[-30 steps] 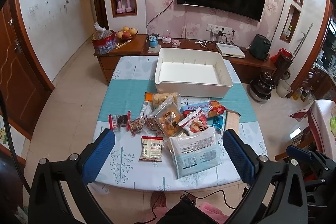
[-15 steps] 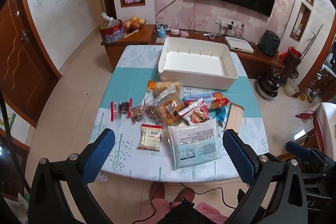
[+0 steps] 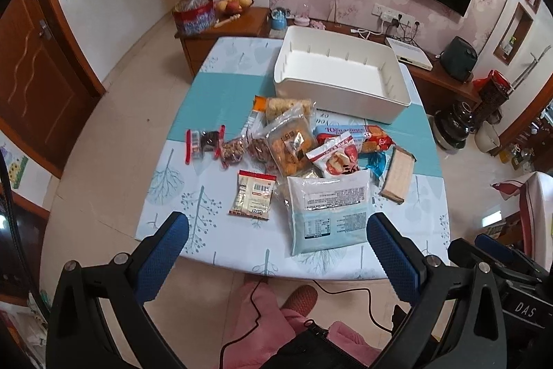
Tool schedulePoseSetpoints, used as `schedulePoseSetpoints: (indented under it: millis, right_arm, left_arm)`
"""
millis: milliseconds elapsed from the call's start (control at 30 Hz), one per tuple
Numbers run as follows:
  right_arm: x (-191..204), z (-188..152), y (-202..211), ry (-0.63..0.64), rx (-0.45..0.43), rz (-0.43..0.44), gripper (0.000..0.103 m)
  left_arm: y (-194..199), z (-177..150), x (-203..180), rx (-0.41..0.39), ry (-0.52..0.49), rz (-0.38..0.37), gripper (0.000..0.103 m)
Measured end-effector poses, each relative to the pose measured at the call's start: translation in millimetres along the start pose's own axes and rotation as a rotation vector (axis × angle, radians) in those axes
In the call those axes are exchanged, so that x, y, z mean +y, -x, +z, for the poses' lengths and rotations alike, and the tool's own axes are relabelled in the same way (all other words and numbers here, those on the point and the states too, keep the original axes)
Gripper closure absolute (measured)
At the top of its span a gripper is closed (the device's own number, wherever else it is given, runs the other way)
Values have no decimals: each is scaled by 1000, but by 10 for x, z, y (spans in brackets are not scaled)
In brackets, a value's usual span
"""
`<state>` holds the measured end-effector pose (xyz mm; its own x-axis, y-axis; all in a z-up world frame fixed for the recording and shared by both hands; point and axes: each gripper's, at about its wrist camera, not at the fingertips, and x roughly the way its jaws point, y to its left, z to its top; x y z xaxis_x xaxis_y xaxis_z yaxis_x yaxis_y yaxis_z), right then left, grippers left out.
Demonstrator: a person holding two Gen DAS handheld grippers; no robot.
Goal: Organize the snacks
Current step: 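Lower left tool to cream-red snack packet while right tool lowers to white-blue bag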
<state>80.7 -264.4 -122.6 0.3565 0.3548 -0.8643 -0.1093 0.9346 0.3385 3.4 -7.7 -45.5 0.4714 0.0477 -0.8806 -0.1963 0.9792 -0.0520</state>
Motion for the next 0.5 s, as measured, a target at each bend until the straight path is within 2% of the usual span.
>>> schedulePoseSetpoints:
  millis: [200, 367, 500]
  right_arm:
    - [-100, 25, -103, -101, 33, -11, 10]
    - [-171, 80, -235, -242, 56, -21, 10]
    - [-157, 116, -360, -338, 71, -43, 10]
  left_arm:
    - [-280, 113, 112, 72, -28, -40, 1]
    - [-605, 256, 236, 178, -79, -38, 1]
    - [-942, 367, 383, 281, -82, -78, 1]
